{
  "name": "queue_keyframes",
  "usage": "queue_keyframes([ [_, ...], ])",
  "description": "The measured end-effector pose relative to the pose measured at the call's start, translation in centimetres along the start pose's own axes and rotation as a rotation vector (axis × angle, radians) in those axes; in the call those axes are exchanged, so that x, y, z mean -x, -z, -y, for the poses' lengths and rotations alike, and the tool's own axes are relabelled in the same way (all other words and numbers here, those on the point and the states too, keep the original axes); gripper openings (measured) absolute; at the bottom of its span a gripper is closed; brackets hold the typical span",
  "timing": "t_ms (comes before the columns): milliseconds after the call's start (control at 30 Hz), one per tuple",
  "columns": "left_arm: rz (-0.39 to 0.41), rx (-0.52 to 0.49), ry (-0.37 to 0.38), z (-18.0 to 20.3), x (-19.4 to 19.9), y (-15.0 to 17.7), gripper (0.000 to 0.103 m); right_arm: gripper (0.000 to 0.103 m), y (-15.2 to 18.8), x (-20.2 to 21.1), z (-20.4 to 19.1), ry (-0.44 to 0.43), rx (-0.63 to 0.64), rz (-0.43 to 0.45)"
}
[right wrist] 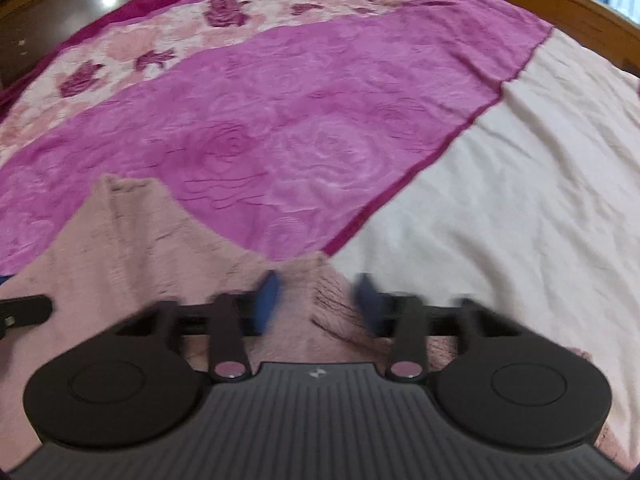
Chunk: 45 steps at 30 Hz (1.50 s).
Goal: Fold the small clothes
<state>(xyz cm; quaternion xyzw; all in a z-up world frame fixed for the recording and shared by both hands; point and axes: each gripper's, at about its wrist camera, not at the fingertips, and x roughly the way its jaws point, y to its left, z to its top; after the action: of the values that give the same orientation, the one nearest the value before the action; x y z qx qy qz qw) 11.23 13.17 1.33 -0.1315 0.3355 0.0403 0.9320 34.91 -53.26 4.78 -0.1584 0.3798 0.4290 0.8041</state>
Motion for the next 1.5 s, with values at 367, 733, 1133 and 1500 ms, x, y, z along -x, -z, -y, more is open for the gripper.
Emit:
queue_keyframes([
  [367,0.018,-0.013,-0.014,0.4,0.2,0.4,0.041,0.008,0.9,1.3,-1.5,0.233,0.048,0.110],
  [733,0.027,-0.023,-0.013,0.3,0.3,0.5,0.041,0.057,1.4,7.4,1.4,0.212,-0.074,0.218],
  [1133,0.044,-0.070,-0.059,1.3,0.2,0.8,0.042,0.068,8.9,11.8,16.7,0.242,-0.280,0.047],
  [1500,0.057,-0.089,-0.073,1.6,0.1,1.1,0.042,0.008,10.3,12.1,13.6,0.129,-0.162,0.029],
])
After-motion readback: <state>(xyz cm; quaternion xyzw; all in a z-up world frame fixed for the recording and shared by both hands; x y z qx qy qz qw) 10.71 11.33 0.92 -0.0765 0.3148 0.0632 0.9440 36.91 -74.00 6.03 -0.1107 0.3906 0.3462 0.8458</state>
